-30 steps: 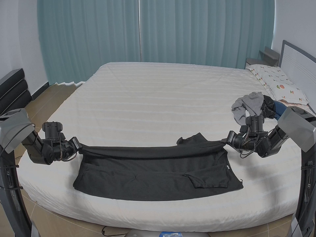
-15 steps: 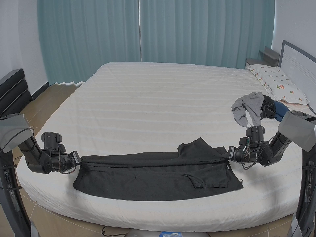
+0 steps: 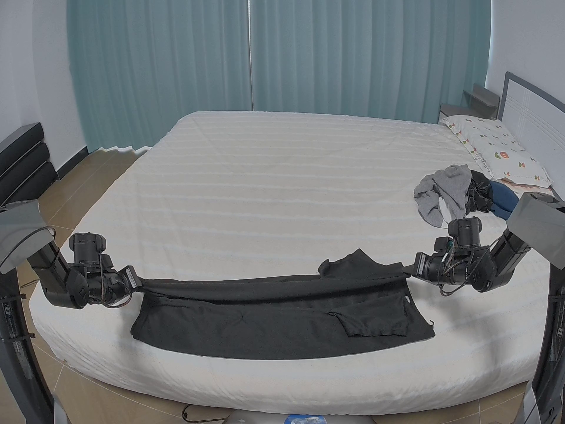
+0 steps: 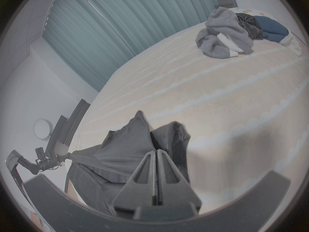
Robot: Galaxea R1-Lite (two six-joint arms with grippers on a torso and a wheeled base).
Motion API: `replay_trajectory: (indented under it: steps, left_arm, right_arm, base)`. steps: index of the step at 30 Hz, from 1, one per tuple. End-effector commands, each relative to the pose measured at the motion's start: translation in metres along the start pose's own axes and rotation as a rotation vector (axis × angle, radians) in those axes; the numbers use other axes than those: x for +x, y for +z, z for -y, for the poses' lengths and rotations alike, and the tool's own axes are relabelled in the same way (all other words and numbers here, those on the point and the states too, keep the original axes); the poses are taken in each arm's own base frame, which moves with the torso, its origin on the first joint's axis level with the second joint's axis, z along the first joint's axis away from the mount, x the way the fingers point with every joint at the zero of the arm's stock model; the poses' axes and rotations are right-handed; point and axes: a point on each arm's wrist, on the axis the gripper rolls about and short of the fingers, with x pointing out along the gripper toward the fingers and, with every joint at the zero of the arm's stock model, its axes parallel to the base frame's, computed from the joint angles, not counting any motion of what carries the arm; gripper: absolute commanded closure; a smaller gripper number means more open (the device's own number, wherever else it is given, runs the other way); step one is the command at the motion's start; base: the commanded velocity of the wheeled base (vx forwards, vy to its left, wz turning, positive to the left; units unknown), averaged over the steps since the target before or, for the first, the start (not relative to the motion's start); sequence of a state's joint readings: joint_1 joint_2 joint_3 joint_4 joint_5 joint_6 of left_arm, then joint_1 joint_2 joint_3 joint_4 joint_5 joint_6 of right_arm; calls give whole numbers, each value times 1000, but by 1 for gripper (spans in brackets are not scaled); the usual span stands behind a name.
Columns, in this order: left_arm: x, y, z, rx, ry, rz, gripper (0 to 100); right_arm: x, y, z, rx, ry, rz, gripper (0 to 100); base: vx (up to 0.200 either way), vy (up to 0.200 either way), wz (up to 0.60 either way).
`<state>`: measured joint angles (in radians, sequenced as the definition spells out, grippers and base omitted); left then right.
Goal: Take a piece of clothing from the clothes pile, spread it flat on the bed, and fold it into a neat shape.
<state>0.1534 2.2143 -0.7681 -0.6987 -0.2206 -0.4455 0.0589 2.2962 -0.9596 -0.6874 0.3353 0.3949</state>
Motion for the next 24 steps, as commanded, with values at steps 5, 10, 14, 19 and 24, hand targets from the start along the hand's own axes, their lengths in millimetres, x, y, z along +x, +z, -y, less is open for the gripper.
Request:
replay_trajectory:
  steps: [5,10,14,19,24]
  left_arm:
    - [0,-3,-2,-12,7,-11,100]
    - [-3,-10,-5,-9,18,-36,100]
    - [-4,-17,-8,8,29,-60,0]
    - [-3,-23,-10,18,36,-82,0]
    - [-6,-19,-8,16,29,-64,0]
  right_arm:
    - [-2,-13,3,2,-14,-41,100]
    - [4,-23,5,3,-20,-78,100]
    - [7,-28,8,9,-31,-95,100]
    - [7,-28,7,10,-26,-98,0]
    - [3,-18,3,13,-11,-59,0]
  base:
    - [0,0,0]
    - [0,0,0]
    - [0,0,0]
    - [0,0,0]
    - [0,0,0]
